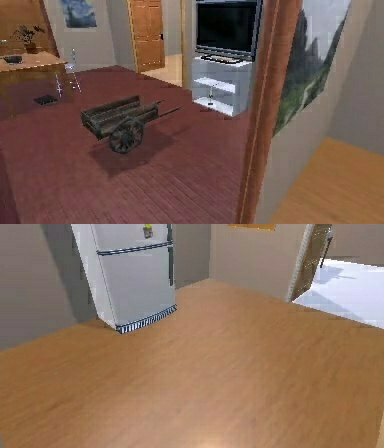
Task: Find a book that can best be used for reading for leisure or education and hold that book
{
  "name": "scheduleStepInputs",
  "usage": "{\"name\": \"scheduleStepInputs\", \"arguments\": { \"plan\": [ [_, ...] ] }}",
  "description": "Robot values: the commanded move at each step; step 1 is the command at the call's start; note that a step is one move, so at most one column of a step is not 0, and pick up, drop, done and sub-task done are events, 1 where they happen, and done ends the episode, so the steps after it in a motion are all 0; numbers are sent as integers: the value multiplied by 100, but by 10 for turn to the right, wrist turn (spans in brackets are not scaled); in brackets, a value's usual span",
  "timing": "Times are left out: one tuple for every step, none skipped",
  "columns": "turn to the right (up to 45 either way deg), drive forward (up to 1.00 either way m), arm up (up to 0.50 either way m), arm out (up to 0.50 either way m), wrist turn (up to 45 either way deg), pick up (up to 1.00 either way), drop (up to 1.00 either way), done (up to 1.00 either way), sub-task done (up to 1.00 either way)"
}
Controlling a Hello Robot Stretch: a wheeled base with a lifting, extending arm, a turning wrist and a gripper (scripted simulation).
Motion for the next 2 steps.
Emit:
{"name": "scheduleStepInputs", "arguments": {
  "plan": [
    [150,0,0,0,0,0,0,0,0],
    [0,30,0,0,0,0,0,0,0]
  ]
}}
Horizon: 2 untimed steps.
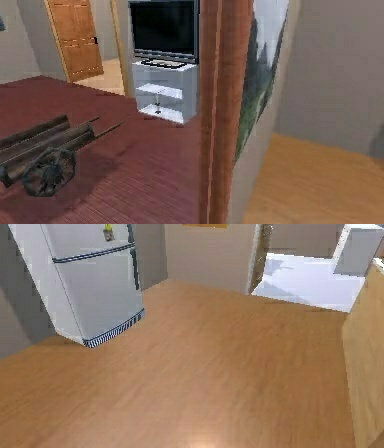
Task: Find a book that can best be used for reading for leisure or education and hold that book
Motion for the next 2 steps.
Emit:
{"name": "scheduleStepInputs", "arguments": {
  "plan": [
    [-450,0,0,0,0,0,0,0,0],
    [-270,0,0,0,0,0,0,0,0]
  ]
}}
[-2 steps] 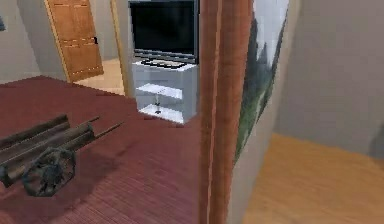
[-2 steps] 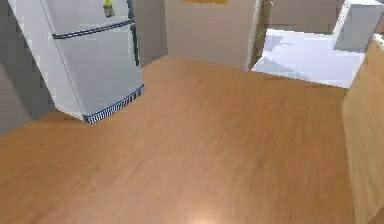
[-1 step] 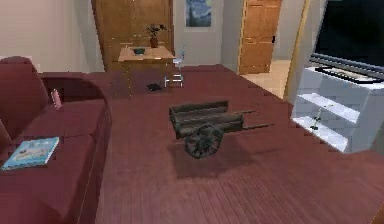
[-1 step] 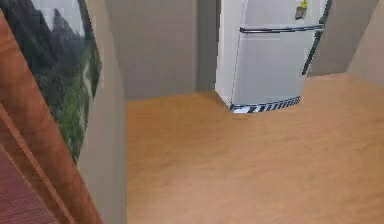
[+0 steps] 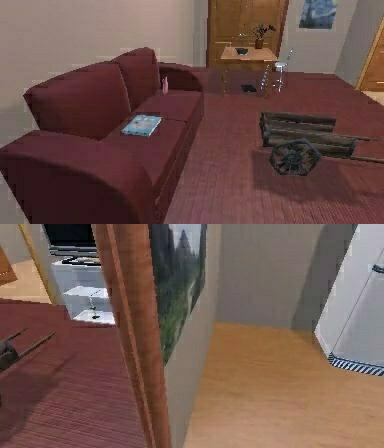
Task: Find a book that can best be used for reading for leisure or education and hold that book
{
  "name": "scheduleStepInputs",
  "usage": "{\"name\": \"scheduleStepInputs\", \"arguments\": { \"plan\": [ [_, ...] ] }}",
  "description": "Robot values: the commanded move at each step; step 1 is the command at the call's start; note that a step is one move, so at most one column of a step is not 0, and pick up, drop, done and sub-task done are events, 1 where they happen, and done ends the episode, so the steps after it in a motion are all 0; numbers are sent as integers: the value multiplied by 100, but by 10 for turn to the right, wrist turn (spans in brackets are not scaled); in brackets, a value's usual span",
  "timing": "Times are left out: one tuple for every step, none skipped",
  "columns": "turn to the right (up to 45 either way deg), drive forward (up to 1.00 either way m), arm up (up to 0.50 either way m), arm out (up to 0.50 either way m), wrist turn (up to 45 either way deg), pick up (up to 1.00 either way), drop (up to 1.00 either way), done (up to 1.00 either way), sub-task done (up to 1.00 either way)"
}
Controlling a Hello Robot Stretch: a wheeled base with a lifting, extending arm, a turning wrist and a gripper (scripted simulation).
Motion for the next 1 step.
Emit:
{"name": "scheduleStepInputs", "arguments": {
  "plan": [
    [0,50,0,0,0,0,0,0,0]
  ]
}}
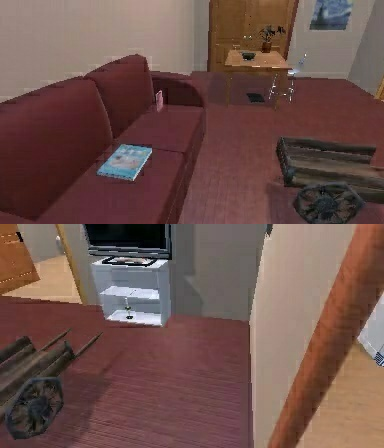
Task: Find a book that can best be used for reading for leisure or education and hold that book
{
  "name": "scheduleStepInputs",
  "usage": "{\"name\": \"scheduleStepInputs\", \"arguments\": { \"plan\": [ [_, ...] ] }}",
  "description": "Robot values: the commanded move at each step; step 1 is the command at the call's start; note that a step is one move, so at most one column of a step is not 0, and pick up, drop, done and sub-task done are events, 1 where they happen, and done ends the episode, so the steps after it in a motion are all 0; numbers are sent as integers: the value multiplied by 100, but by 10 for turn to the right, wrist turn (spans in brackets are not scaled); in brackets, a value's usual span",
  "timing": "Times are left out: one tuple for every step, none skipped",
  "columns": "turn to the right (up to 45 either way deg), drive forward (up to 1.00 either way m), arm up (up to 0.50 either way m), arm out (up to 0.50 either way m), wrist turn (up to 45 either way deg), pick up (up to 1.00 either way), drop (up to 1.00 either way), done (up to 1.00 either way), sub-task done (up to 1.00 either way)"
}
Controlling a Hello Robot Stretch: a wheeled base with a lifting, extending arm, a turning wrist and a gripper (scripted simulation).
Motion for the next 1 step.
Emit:
{"name": "scheduleStepInputs", "arguments": {
  "plan": [
    [-450,0,0,0,0,0,0,0,0]
  ]
}}
